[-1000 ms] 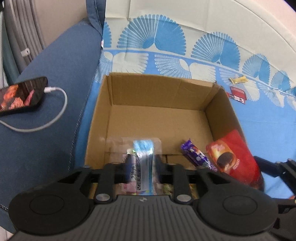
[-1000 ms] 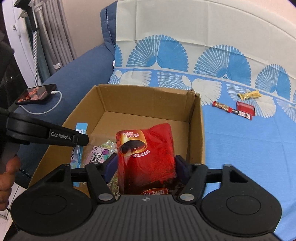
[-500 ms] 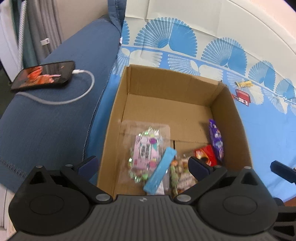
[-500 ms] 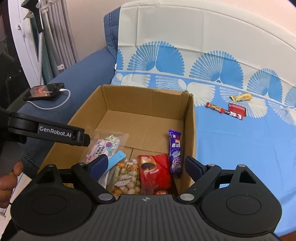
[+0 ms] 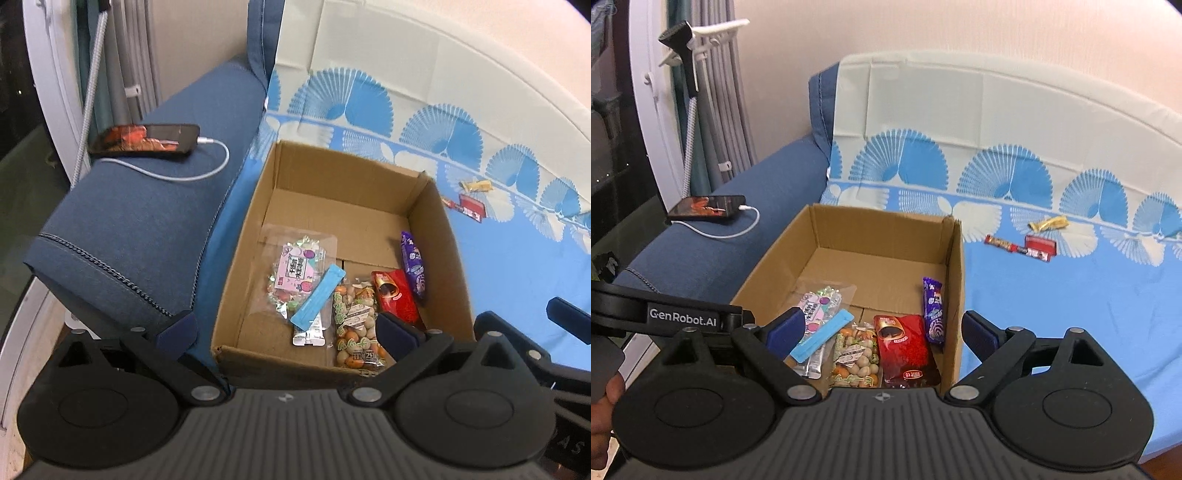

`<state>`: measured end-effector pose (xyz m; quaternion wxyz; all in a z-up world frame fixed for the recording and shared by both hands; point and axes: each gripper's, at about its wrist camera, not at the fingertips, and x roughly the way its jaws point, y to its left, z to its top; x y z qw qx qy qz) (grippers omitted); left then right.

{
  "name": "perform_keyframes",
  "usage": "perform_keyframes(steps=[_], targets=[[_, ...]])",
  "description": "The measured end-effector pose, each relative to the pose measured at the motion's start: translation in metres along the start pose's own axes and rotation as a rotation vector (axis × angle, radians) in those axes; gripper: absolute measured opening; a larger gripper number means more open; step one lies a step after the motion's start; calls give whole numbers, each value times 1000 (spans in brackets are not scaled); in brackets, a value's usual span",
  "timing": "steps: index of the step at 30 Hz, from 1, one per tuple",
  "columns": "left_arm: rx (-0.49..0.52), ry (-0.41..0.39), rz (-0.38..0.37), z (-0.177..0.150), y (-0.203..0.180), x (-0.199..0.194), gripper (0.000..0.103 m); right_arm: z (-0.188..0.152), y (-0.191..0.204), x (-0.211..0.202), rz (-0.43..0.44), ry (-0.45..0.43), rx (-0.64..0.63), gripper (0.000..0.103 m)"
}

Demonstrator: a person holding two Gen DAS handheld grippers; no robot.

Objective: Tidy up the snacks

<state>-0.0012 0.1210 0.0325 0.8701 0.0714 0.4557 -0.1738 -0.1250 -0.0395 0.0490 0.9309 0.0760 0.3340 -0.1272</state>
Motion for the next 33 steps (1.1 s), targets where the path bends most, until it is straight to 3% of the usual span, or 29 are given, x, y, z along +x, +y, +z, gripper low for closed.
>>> perform_keyframes(steps=[13, 33], targets=[[26, -78, 14, -15, -5, -39, 103, -8, 4, -43, 11, -70, -6, 95], [32, -123, 20, -16, -3, -59, 103, -10, 2, -61, 22, -113, -6, 97]])
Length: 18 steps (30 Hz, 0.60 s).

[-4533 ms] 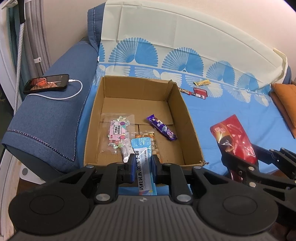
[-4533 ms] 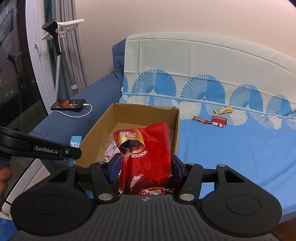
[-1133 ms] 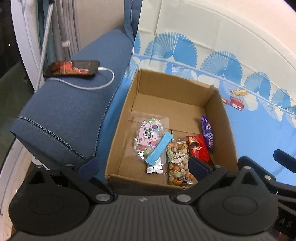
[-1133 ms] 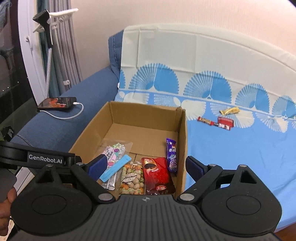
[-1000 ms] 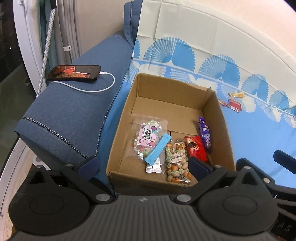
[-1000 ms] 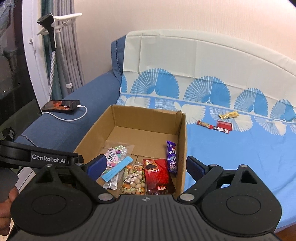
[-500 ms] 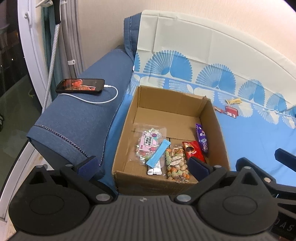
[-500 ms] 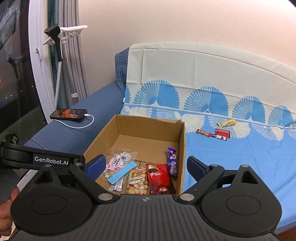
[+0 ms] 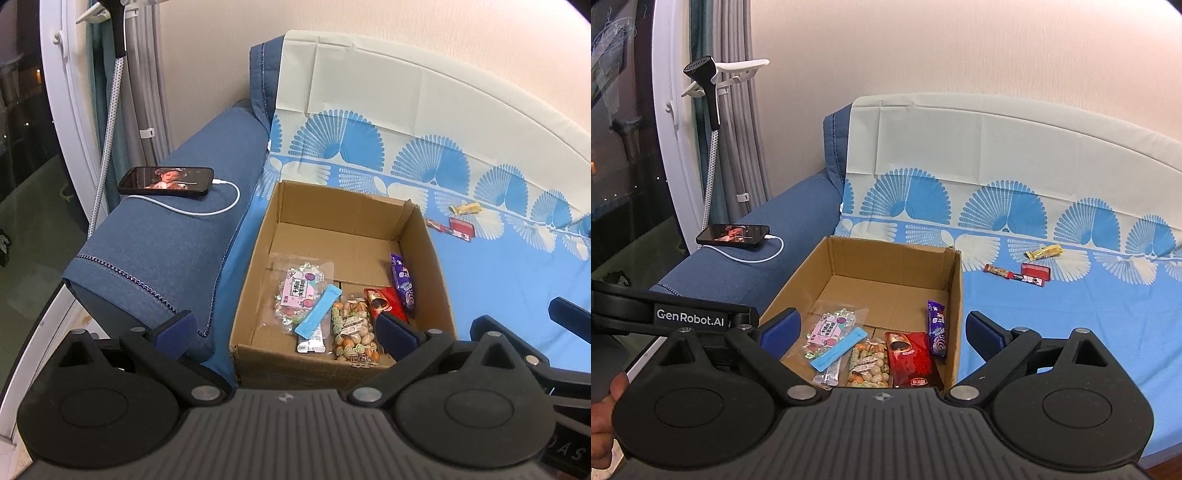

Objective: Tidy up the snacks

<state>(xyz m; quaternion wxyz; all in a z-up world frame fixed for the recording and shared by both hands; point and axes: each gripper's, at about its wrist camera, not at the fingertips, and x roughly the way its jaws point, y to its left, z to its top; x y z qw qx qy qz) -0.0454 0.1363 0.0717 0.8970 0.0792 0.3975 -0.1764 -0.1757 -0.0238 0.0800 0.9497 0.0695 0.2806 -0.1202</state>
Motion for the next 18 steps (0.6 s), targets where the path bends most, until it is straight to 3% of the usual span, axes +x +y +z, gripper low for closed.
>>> perform_keyframes(steps=[9, 18], targets=[[33, 10, -10, 12, -15, 3, 103, 3, -15, 2, -2, -8, 39, 97], [55, 87, -85, 52, -62, 32, 103, 11, -86, 19, -79, -23, 92, 97]])
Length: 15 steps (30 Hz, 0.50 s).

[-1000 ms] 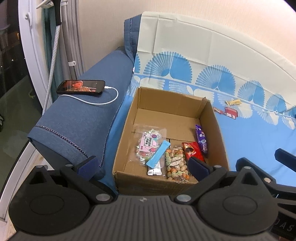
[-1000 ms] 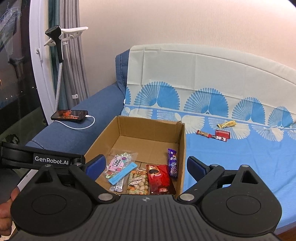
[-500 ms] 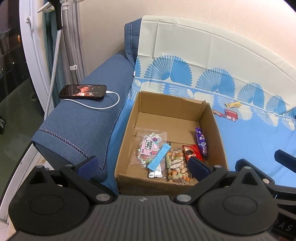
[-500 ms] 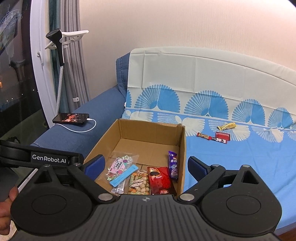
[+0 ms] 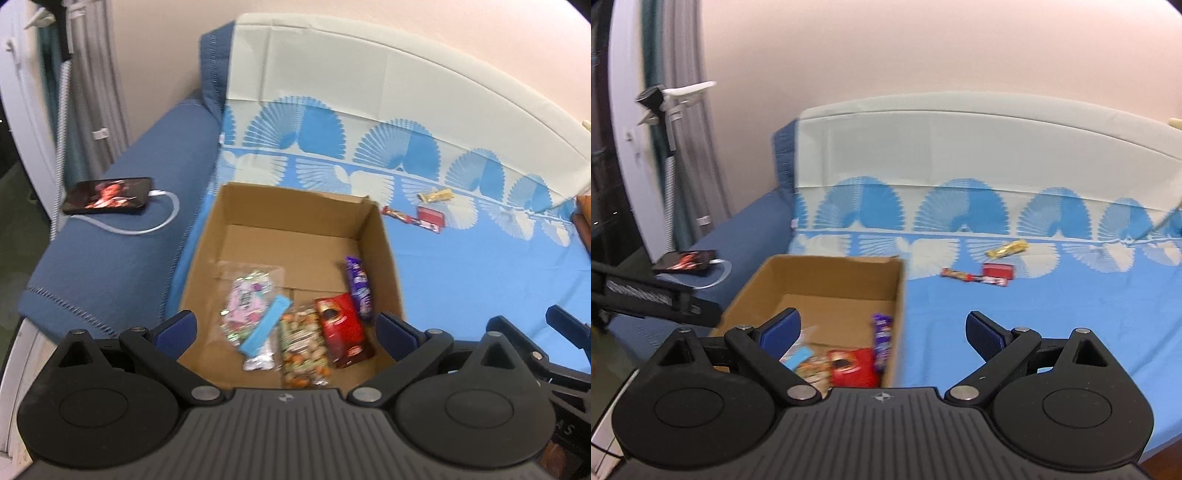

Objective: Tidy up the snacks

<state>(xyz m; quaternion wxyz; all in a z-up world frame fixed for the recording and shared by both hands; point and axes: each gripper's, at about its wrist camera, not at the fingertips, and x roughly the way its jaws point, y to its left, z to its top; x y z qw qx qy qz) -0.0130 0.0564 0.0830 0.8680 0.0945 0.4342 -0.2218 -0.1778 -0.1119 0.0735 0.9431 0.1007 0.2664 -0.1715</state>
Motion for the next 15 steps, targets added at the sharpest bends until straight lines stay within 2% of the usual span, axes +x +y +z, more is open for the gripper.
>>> perform_keyframes(steps=[9, 12, 15], targets=[[72, 46, -38, 70, -67, 58, 103, 22, -110, 64, -142, 36, 73, 97], [77, 78, -51, 98, -92, 90, 103, 31, -149, 104, -165, 74, 119, 98], [62, 94, -57, 125, -113, 123, 103, 39, -186, 162, -182, 125, 157, 99]])
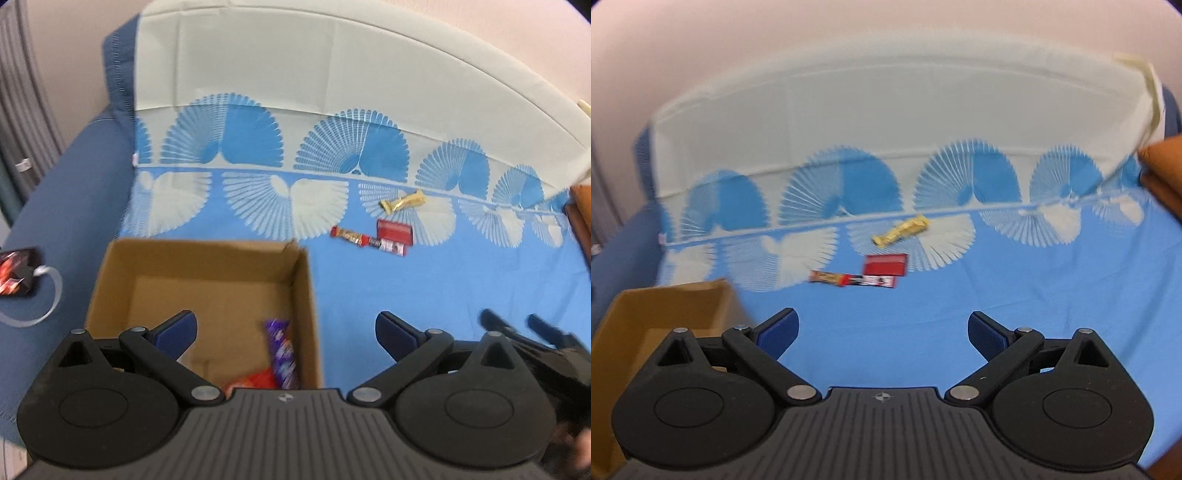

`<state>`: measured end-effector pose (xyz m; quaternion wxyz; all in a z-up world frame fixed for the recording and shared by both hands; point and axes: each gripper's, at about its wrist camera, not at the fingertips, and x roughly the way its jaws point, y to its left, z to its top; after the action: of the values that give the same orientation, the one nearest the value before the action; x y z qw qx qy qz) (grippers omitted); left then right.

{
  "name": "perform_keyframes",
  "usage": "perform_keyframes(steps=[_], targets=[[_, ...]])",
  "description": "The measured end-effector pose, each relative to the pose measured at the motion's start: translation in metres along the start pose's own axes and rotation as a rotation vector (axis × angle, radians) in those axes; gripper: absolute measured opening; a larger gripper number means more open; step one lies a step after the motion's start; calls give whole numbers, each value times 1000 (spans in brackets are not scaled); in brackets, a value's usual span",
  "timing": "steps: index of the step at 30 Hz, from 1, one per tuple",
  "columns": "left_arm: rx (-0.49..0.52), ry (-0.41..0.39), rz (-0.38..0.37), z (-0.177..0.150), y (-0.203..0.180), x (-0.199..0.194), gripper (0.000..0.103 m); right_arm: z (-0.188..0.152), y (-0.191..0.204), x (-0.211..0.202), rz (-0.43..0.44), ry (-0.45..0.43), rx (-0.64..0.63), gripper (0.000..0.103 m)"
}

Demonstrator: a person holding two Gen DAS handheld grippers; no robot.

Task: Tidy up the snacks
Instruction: 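Grasp the red-and-gold candy with the left tool while the right tool grasps the red packet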

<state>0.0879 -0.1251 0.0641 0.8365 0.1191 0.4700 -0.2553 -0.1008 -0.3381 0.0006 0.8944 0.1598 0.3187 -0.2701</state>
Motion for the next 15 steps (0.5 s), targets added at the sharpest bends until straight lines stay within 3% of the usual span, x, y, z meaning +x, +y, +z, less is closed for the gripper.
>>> perform_keyframes(steps=[8, 15], targets=[[19, 3, 45, 60, -24, 75, 103, 46, -42, 208, -10, 151, 123, 99], [31, 31, 75, 81, -23, 128, 103, 58, -23, 339, -36, 248, 175, 99]])
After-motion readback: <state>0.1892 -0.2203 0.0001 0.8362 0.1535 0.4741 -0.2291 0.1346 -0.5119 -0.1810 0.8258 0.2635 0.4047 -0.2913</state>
